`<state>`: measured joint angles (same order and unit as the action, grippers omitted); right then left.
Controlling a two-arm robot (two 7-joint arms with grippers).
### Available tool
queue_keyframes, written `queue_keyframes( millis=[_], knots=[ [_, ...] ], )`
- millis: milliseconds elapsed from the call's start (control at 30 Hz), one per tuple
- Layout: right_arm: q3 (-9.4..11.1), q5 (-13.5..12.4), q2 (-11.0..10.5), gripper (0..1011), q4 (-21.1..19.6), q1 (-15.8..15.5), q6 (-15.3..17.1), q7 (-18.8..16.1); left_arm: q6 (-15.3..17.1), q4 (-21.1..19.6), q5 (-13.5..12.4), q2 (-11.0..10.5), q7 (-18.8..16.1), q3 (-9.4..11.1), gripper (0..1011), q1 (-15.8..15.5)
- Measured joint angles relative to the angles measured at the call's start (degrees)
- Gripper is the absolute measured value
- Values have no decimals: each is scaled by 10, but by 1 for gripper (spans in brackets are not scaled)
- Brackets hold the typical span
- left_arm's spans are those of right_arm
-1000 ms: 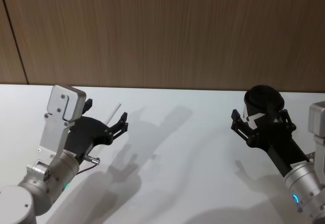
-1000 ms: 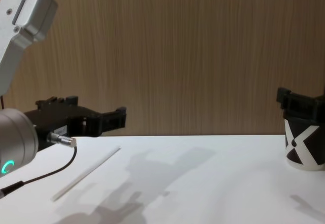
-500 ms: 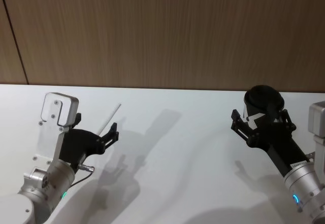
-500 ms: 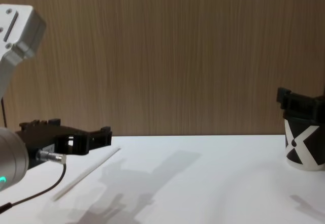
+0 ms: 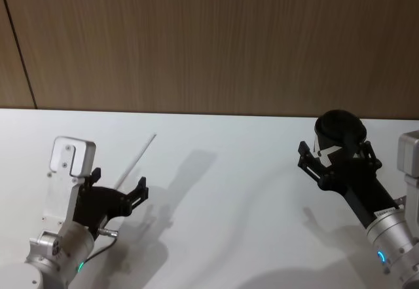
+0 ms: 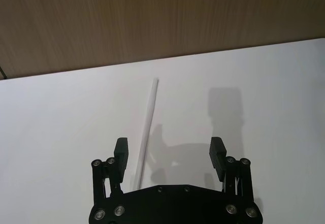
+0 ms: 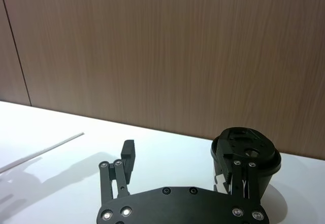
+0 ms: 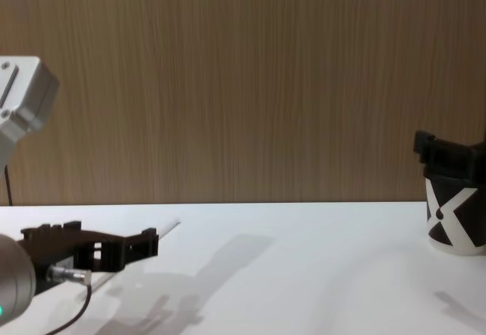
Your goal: Pick up the straw with one hand, pass it to the other hand, and insert it into the cup.
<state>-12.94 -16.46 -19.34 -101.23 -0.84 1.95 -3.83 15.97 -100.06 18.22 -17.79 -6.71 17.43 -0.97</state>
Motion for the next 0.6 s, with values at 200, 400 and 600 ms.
queue_keyframes(
  millis=[200,400,600],
  knots=[
    [0,0,0,1001,0,0,0,0,4,2,3,3,2,-3,1003,11],
    [0,0,0,1001,0,0,0,0,5,-3,4,7,0,-9,1003,29],
    [0,0,0,1001,0,0,0,0,0,-11,4,10,-6,-16,1003,45]
  ],
)
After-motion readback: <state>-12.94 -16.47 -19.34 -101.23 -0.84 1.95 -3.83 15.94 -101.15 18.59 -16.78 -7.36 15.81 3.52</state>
